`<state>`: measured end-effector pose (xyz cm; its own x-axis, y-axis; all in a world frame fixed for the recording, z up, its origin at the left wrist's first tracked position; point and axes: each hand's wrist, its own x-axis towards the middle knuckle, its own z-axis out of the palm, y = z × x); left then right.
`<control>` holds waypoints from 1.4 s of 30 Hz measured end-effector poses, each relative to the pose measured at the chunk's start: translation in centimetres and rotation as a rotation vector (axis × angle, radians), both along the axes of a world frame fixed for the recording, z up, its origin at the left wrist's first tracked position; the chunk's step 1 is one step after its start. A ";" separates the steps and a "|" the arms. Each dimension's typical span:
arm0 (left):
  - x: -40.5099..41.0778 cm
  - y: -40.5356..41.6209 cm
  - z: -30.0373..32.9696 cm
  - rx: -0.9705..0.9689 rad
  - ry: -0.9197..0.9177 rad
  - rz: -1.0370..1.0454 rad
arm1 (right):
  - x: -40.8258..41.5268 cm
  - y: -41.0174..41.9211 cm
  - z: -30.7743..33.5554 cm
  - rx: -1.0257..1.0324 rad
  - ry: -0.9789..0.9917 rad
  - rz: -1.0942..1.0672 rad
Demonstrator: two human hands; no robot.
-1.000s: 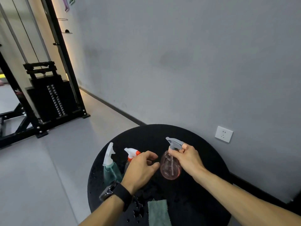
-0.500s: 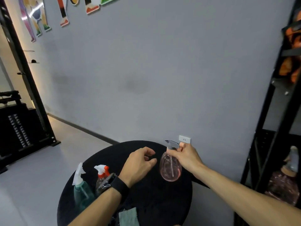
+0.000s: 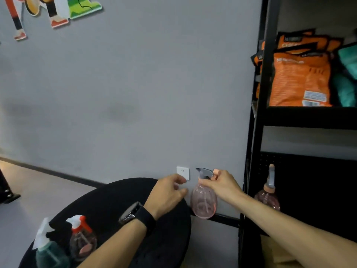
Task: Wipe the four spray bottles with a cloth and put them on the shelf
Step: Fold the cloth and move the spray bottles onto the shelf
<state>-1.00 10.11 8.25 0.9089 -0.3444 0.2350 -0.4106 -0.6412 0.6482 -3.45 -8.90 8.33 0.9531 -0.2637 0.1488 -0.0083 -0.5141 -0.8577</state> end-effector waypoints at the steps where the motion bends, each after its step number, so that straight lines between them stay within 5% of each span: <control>1: -0.1 -0.8 0.2 0.005 0.001 -0.018 | -0.5 -0.7 0.2 -0.004 -0.001 -0.013; 42: -3.2 -23.1 -2.4 0.037 -0.033 -0.426 | -9.0 -22.7 -2.4 0.081 0.016 -0.343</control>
